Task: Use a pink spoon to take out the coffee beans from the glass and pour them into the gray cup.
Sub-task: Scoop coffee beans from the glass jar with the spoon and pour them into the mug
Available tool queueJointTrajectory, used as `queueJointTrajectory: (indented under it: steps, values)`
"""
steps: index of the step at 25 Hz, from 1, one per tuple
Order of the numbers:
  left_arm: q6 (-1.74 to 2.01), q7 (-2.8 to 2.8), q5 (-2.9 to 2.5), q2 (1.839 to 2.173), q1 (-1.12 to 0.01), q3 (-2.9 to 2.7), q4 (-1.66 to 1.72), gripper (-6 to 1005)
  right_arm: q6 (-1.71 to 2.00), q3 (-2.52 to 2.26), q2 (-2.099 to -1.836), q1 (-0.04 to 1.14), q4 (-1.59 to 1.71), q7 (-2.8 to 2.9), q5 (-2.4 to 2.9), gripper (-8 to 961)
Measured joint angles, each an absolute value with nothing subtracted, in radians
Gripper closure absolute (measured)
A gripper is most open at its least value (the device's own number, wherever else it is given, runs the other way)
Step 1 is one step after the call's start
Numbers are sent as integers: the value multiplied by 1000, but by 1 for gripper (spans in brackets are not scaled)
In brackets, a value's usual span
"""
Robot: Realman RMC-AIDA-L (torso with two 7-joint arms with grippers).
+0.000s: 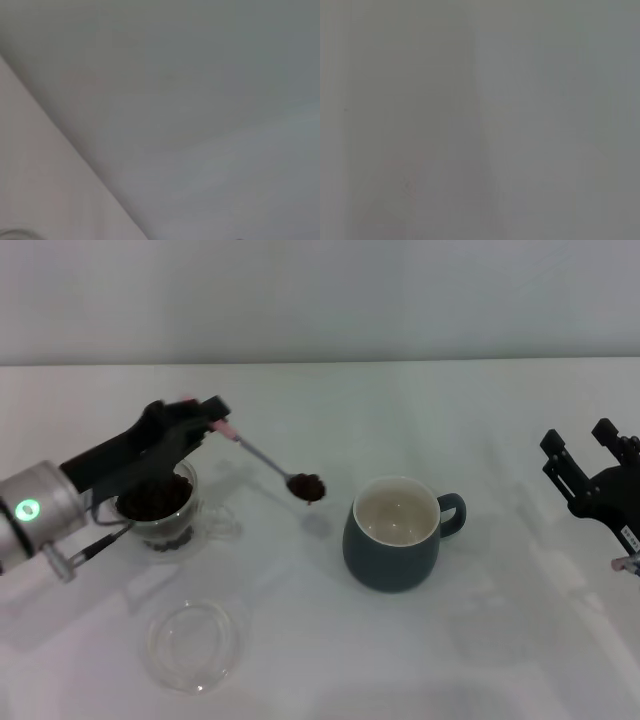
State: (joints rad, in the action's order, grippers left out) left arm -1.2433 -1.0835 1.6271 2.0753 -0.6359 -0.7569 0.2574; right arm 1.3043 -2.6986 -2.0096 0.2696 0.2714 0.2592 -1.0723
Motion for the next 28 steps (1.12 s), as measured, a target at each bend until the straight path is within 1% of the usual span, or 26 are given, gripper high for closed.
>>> queueJointTrajectory:
  steps: [13,14,23,28]
  values:
    - [-1173,-1195,1626,2082,-777,-765,223,875,1304,-2730,-2011,261,272,259,-1072,226]
    - [-1159,-1203,1624,2082,-799,-795,221,875,1304,-2732,-2011,261,272,259,-1072,226]
    - [-1042,-1291,1629,2084,-887,-1008,232,875,1301,-2738,-2011,259,272,261,-1072,226]
    - [-1022,-1341,1630,2086,-907,-1101,259,875,1299,-2738,-2011,254,271,264,-1072,226]
